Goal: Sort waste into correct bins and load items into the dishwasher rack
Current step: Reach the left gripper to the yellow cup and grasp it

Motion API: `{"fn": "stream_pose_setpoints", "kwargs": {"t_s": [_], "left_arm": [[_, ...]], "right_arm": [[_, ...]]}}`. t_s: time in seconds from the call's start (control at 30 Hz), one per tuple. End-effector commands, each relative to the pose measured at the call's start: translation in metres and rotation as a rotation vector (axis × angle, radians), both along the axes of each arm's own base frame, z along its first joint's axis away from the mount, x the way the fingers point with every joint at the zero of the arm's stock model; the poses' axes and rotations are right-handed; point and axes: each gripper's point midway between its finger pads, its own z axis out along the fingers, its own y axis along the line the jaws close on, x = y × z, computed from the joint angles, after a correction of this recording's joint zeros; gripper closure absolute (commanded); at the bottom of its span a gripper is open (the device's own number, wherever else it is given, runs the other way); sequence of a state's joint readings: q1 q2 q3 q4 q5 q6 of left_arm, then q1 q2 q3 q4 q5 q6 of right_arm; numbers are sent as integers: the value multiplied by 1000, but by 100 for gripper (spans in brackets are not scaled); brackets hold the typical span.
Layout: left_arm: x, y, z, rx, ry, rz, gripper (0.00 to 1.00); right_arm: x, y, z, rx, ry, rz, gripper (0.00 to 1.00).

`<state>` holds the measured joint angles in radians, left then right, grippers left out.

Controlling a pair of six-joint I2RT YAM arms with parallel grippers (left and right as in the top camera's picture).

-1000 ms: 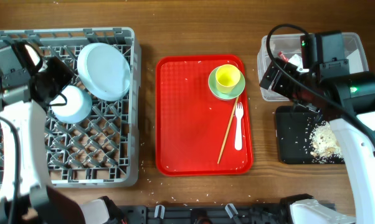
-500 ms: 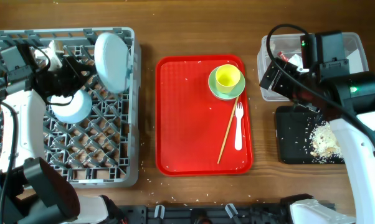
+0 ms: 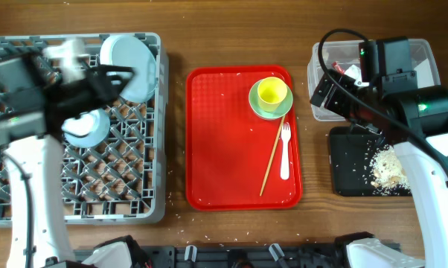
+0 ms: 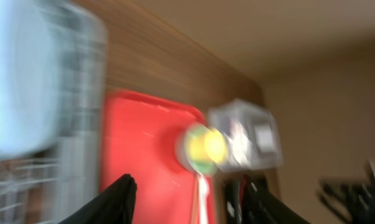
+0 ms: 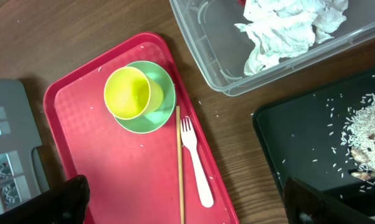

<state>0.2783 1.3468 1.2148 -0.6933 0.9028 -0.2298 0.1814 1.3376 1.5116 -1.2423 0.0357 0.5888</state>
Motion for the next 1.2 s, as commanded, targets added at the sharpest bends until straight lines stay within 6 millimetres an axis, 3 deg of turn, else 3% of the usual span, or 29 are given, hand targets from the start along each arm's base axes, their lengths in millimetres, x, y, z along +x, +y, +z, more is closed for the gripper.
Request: {"fn": "stream_pose_setpoints", "kwargs": {"t_s": [0.0,0.03,0.1,0.17,0.27,0.4,0.47,0.57,0.67,0.77,0.97,1.17], "left_arm": [[-1,-88,-6,48,-31,-209,44],[6,-110,-17,114,-24,-197,44],[19,-152,-38,294,-81,-176,33],[30,-181,-55,416,-134,-143,33],[33,-239,-81,425,-193,-225,33],[39,-282,-126,421,-204,-289,40],[37,-291,-138,430,-203,-314,47],[24,-307,-139,498,-299,-421,47],[17,-309,-145,543,-313,-468,49],[17,-309,-145,569,-342,-493,54],[19,-316,-141,589,-412,-518,55],[23,-319,-179,610,-367,-537,55]], "right_arm": [[1,-4,2,-22,-10,0,0],[1,-4,2,-22,-10,0,0],[1,-4,2,-22,-10,0,0],[1,-4,2,-22,-10,0,0],[1,-4,2,-22,-10,0,0],[1,-4,2,-22,-10,0,0],[1,-4,2,-22,-10,0,0],[1,-4,2,-22,-10,0,0],[2,-4,2,-21,-10,-2,0],[2,-4,2,-21,-10,-2,0],[2,-4,2,-20,-10,-2,0],[2,-4,2,-20,-10,-2,0]]}}
